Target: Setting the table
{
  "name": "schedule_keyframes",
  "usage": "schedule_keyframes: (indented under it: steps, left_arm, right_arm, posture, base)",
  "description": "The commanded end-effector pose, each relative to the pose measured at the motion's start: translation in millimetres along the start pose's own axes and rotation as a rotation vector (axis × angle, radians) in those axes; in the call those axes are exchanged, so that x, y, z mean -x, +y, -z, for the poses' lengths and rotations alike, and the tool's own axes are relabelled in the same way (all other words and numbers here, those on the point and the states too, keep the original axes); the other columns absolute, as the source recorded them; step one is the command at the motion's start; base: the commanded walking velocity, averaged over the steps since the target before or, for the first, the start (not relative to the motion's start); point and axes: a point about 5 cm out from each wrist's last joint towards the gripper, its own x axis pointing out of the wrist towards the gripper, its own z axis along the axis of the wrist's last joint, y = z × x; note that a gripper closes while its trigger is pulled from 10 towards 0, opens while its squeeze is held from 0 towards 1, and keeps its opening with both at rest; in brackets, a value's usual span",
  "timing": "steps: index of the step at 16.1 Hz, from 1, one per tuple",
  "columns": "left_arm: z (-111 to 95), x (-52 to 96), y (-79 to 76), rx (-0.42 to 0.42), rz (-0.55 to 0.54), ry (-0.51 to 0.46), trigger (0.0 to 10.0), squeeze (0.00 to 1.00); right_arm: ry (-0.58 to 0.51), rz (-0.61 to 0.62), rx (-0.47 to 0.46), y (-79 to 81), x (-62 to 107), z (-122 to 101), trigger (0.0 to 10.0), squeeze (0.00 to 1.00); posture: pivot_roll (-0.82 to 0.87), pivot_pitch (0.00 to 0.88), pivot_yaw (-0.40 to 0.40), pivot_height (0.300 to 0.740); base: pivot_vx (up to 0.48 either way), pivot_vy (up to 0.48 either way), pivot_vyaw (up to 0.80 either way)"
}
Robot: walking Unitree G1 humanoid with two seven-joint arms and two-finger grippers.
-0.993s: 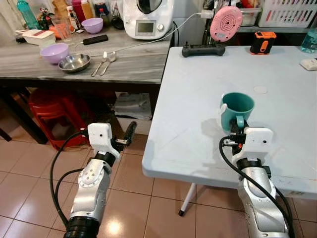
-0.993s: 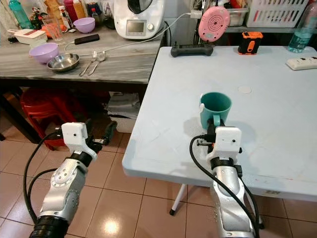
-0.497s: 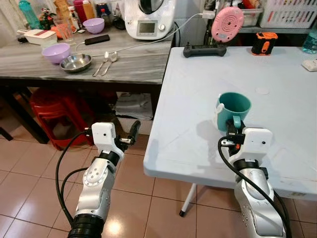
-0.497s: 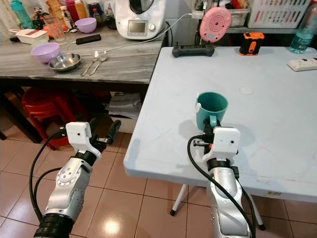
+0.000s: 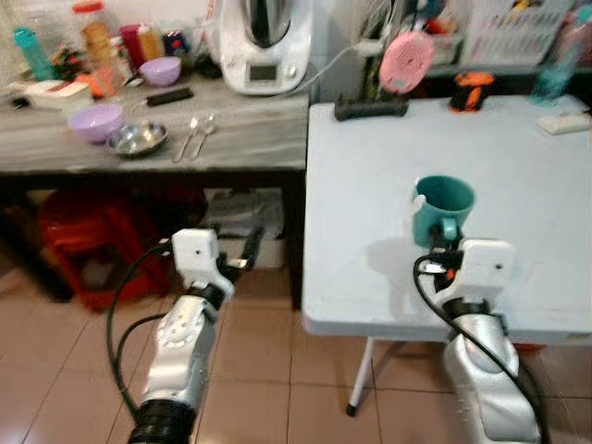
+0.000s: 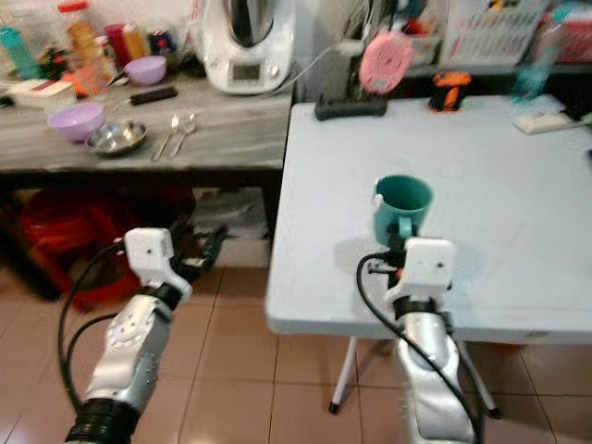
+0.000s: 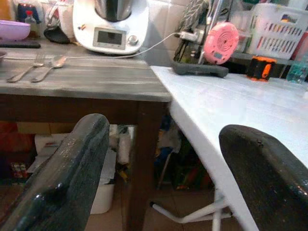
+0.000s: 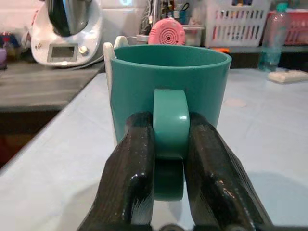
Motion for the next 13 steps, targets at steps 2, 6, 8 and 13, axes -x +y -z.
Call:
schedule_keyframes:
  steps: [2, 6, 8, 13]
  left_arm:
    - [-2.1, -2.8, -0.7, -0.009, 0.007, -0.007, 10.0, 0.00]
    - [-2.1, -4.1, -1.1, -0.013, 0.011, -0.008, 10.0, 0.00]
    - [-2.3, -5.2, -1.5, -0.014, 0.012, -0.010, 10.0, 0.00]
    - [-2.2, -6.7, -2.1, -0.021, 0.011, -0.010, 10.0, 0.00]
  right_arm:
    - [-0.029, -0.015, 0.004, 2.1, -0.8, -7.3, 10.0, 0.00]
    - [-0.034, -0.013, 0.003, 2.0, -2.5, -8.2, 10.0, 0.00]
    - [-0.037, -0.013, 0.003, 2.8, -3.2, -8.7, 10.0, 0.00]
    - [-0.043, -0.018, 0.027, 3.5, -5.3, -9.0, 10.0, 0.00]
  posture:
    - [-0.14, 0.000, 0.094, 0.740]
    - [-0.14, 0.000, 0.097, 0.740]
    - [-0.14, 0.000, 0.097, 0.740]
    - [-0.13, 0.000, 0.097, 0.740]
  base:
    - [0.000, 0.416, -0.46]
    - [0.000, 0.414, -0.10]
    - [0.000, 0.418, 0.00]
    - [0.000, 0.421, 0.00]
